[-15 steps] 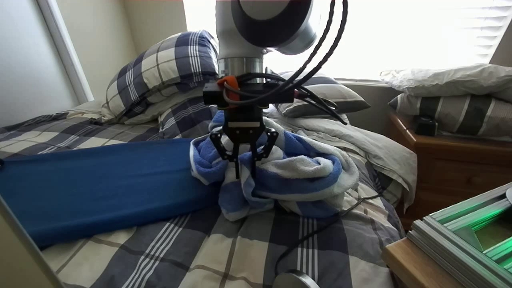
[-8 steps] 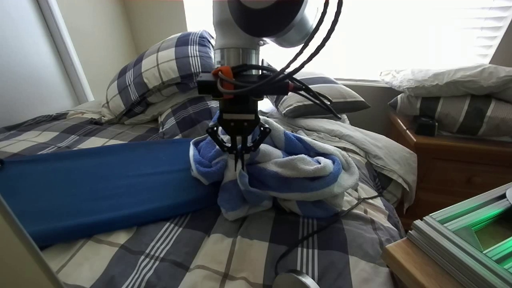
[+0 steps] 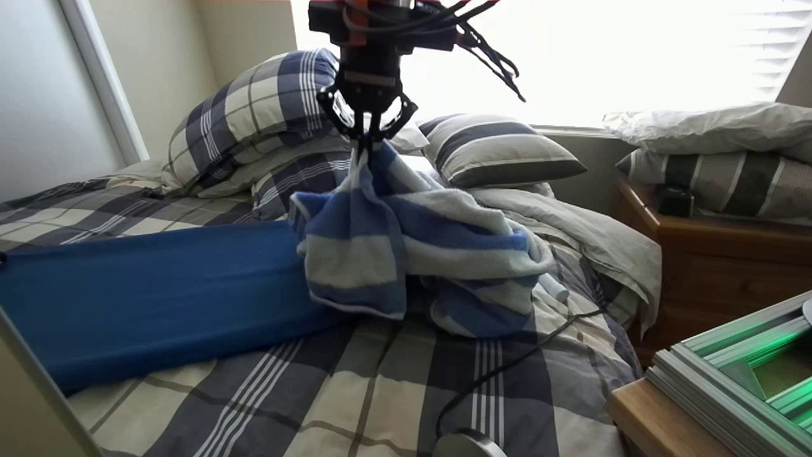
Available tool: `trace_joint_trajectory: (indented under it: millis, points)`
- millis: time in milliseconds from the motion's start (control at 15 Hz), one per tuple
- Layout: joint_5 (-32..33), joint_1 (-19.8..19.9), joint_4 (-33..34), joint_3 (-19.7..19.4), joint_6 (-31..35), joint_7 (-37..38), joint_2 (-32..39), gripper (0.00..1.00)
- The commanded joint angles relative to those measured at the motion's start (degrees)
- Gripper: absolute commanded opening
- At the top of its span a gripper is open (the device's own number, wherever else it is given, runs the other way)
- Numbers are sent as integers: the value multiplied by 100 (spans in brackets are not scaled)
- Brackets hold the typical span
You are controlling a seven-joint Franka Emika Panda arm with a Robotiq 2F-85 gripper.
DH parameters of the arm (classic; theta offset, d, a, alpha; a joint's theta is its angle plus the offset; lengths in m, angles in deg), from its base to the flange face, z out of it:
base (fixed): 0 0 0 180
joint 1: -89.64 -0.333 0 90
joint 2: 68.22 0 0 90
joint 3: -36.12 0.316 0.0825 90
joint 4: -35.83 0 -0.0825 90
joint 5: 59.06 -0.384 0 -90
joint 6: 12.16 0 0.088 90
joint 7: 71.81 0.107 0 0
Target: Lay the towel on the ironing board
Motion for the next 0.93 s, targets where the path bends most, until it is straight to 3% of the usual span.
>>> trace_joint_trajectory:
  millis: [0, 333, 400, 867]
  points:
    - [904, 24, -86, -48, -125, 585, -1008, 1]
    - [1997, 445, 254, 420, 92, 811, -1668, 1]
    - [1540, 557, 159, 504, -39, 616, -1511, 6]
    - [1729, 679, 210, 675, -32, 606, -1660, 6]
